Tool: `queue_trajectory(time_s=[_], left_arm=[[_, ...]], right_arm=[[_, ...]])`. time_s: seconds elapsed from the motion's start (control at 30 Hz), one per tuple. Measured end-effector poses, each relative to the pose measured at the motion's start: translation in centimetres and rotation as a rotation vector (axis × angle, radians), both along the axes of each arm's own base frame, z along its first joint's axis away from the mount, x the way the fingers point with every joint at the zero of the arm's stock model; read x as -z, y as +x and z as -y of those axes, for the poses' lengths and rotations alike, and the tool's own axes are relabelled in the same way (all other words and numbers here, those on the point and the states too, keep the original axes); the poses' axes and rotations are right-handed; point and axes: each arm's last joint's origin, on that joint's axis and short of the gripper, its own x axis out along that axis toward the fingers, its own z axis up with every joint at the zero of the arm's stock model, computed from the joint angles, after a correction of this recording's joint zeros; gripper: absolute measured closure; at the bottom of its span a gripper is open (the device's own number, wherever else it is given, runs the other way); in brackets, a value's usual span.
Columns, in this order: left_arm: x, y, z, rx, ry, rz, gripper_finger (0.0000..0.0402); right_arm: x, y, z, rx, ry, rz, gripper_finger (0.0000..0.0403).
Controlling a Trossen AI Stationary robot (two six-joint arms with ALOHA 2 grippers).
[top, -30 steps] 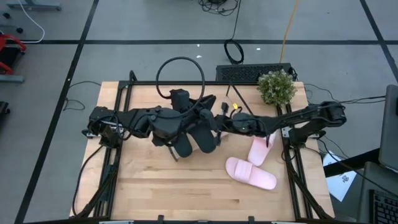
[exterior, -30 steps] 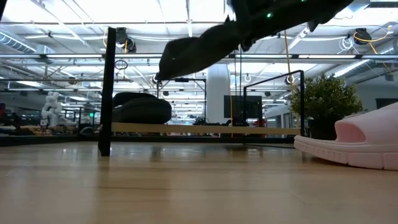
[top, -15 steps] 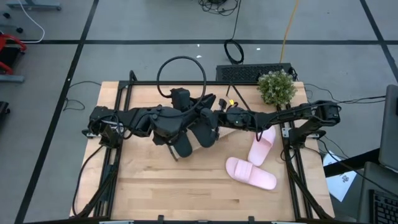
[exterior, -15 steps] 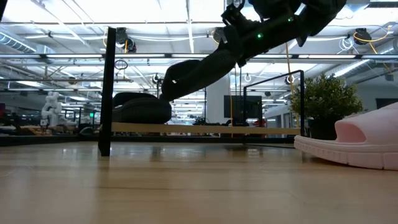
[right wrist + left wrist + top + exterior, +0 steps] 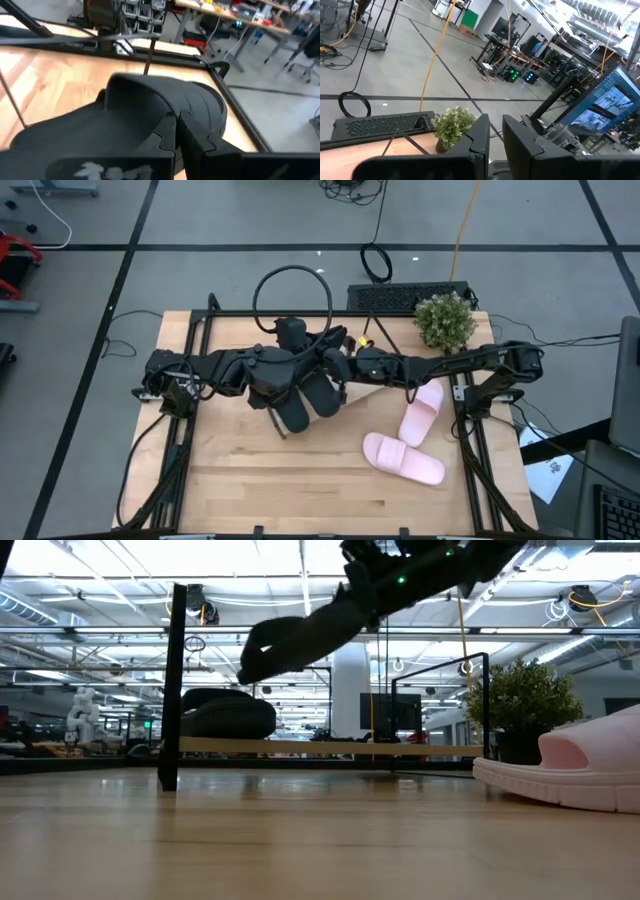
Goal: Pick and place slides into the shelf
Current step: Put the black slipper on the shelf
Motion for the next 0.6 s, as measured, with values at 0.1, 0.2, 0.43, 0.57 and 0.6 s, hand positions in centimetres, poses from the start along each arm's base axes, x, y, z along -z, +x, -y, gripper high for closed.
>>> queue_trajectory(time_s=[0.1, 0.2, 0.43, 0.57, 0.6], left_arm=[[0.0, 0.0, 0.0, 0.000, -0.001, 0.001, 0.0355], [0.0, 0.0, 0.0, 0.003, -0.001, 0.000, 0.0355], [0.0, 0.0, 0.3, 0.017, -0.001, -0.001, 0.0355], [0.0, 0.0, 0.3, 0.023, -0.002, -0.001, 0.0355], [0.0, 0.0, 0.3, 0.029, -0.002, -0.002, 0.0355]], right_arm=[[0.7, 0.9, 0.3, 0.023, 0.052, -0.034, 0.0403], [1.7, 1.7, 0.5, 0.035, 0.064, -0.063, 0.0403], [2.3, 2.0, 1.9, 0.078, 0.072, -0.072, 0.0403], [2.0, 1.8, 3.2, 0.135, 0.072, -0.050, 0.0403], [2.0, 1.7, 3.5, 0.144, 0.079, -0.047, 0.0403]])
